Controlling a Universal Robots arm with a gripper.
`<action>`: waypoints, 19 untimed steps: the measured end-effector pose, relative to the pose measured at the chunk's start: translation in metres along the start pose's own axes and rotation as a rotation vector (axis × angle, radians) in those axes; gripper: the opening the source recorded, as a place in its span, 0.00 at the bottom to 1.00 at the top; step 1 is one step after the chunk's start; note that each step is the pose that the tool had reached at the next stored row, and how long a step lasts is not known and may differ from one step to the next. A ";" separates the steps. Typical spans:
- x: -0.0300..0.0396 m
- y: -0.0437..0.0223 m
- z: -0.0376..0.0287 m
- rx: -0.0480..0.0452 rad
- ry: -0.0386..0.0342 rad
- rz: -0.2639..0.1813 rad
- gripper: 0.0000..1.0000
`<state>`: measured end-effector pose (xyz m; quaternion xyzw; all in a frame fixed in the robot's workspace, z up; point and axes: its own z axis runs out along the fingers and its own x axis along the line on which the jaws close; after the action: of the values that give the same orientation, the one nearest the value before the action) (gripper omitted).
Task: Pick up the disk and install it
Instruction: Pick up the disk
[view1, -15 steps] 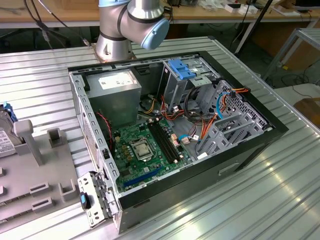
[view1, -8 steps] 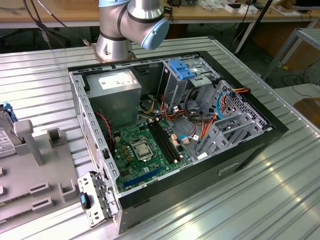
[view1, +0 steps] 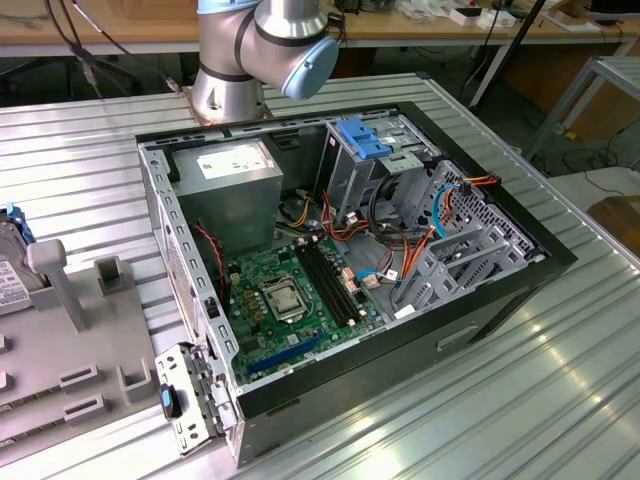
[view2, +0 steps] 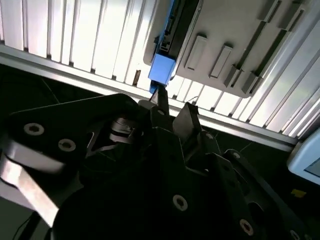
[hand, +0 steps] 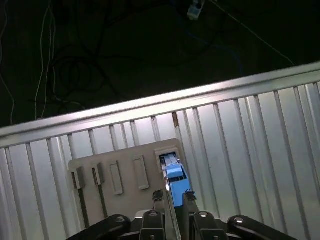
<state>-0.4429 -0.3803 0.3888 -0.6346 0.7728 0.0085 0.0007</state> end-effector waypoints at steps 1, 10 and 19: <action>0.0000 0.0000 0.0004 0.0033 0.0021 -0.018 0.29; 0.0002 0.0003 0.0038 0.0848 0.0043 -0.131 0.72; -0.0067 0.0026 0.0252 0.0838 0.0030 -0.179 0.72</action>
<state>-0.4444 -0.3729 0.3637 -0.7006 0.7126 -0.0249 0.0269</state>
